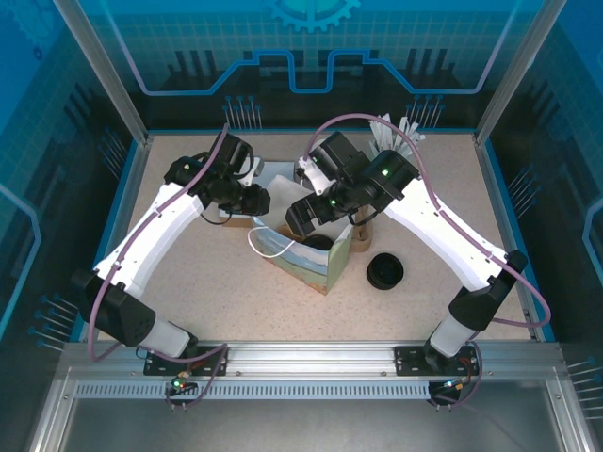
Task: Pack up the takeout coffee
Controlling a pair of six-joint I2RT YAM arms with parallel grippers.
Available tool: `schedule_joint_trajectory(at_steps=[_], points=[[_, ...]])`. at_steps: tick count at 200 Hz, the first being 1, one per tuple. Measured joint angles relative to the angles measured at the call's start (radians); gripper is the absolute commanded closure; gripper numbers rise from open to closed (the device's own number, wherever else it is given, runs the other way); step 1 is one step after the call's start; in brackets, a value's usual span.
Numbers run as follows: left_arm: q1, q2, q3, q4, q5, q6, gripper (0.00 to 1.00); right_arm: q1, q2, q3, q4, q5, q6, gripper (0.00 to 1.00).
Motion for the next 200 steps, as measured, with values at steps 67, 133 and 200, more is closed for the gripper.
schedule_joint_trajectory(at_steps=[67, 133, 200], points=[[0.000, 0.000, 0.004, 0.000, -0.002, 0.000, 0.52, 0.000, 0.000, 0.000, 0.002, 0.000, 0.000, 0.08], [0.000, 0.000, 0.058, -0.002, -0.001, -0.010, 0.31, -0.012, -0.005, 0.039, 0.004, 0.012, 0.000, 0.18], [0.040, -0.079, 0.066, 0.036, 0.002, -0.055, 0.13, -0.092, -0.073, 0.105, 0.018, 0.019, -0.006, 0.27]])
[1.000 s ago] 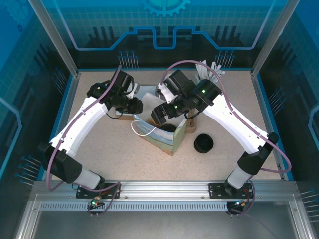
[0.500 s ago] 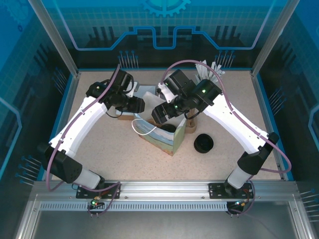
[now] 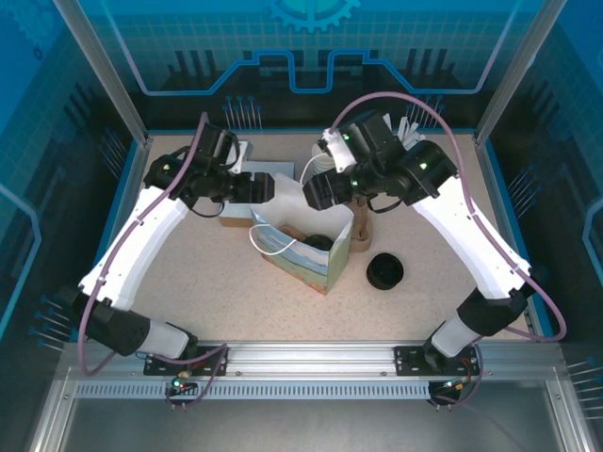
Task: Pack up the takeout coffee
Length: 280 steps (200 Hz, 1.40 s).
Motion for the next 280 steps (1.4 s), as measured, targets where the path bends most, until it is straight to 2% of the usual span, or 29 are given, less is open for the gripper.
schedule_joint_trajectory(at_steps=[52, 106, 159, 175, 220, 242, 280], points=[[0.031, -0.195, -0.110, 0.090, -0.032, -0.040, 0.01, -0.116, -0.072, -0.023, 0.002, 0.028, -0.018, 0.30], [0.034, -0.380, -0.264, 0.162, -0.138, -0.062, 0.01, -0.289, -0.131, -0.185, 0.023, 0.150, -0.042, 0.30], [0.036, -0.530, -0.343, 0.174, -0.229, -0.082, 0.01, -0.471, -0.131, -0.347, 0.148, 0.223, -0.039, 0.31], [0.036, -0.565, -0.370, 0.174, -0.244, -0.087, 0.01, -0.494, -0.129, -0.384, 0.196, 0.221, -0.039, 0.32], [0.037, -0.622, -0.414, 0.153, -0.270, -0.097, 0.01, -0.523, -0.037, -0.392, 0.314, 0.218, -0.028, 0.44], [0.037, -0.639, -0.421, 0.137, -0.277, -0.109, 0.01, -0.531, 0.015, -0.392, 0.348, 0.222, -0.024, 0.47], [0.038, -0.654, -0.422, 0.121, -0.282, -0.114, 0.01, -0.535, 0.067, -0.391, 0.390, 0.241, -0.025, 0.60]])
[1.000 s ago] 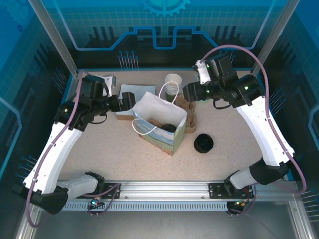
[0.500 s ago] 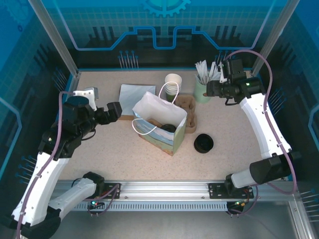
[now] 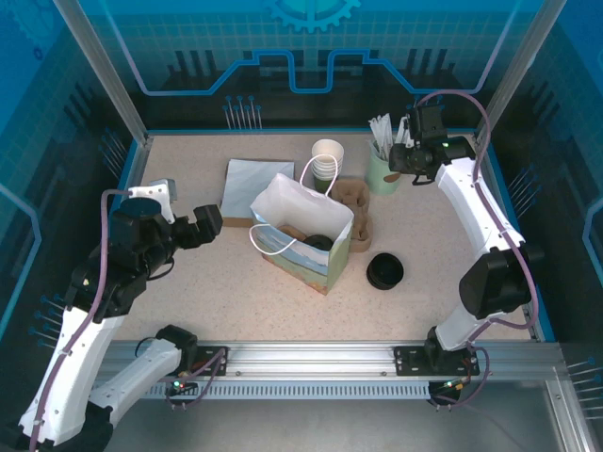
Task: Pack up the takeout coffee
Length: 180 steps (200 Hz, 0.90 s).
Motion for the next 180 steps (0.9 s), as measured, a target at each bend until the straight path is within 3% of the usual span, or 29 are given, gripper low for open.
schedule_joint_trajectory(at_steps=[49, 69, 132, 180], points=[[0.000, 0.000, -0.011, 0.000, 0.000, -0.001, 0.01, -0.003, 0.024, 0.011, 0.035, 0.016, -0.010, 0.88], [0.000, 0.000, -0.013, 0.000, 0.000, -0.001, 0.01, -0.005, 0.024, 0.012, 0.035, 0.023, -0.021, 0.94], [0.000, 0.008, -0.018, 0.002, 0.000, -0.012, 0.01, -0.007, -0.083, 0.013, 0.002, 0.025, -0.057, 0.95], [0.000, 0.016, -0.018, 0.002, 0.000, -0.019, 0.01, -0.007, -0.185, 0.103, -0.135, -0.050, -0.094, 0.94]])
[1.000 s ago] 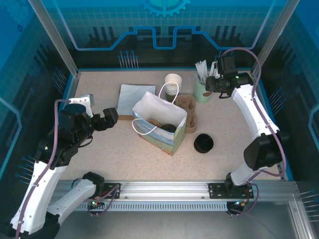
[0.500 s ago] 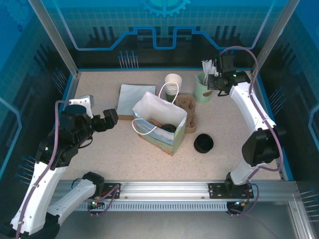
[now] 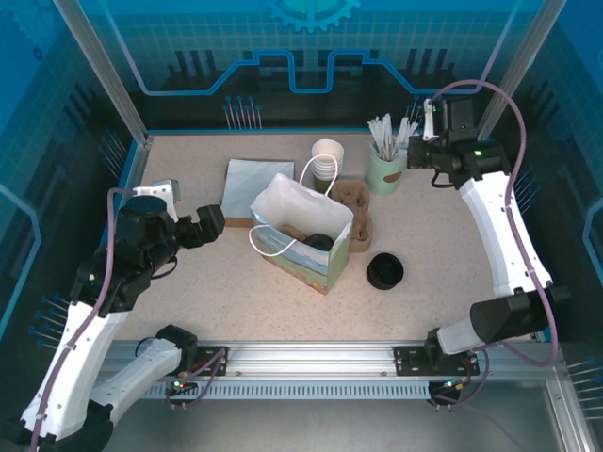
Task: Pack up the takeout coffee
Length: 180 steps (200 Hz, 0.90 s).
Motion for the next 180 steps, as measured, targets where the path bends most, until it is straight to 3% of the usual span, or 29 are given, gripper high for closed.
schedule_joint_trajectory(at_steps=[52, 104, 180], points=[[0.000, 0.004, 0.000, 0.004, 0.000, 0.000, 0.01, 0.000, -0.128, 0.092, -0.187, -0.119, -0.008, 0.93], [0.000, 0.005, 0.000, 0.007, 0.000, 0.001, 0.01, 0.000, -0.269, 0.138, -0.300, -0.372, -0.017, 0.93], [0.000, 0.010, 0.000, 0.007, 0.000, 0.000, 0.01, 0.059, -0.338, 0.000, -0.277, -0.688, -0.045, 0.93]])
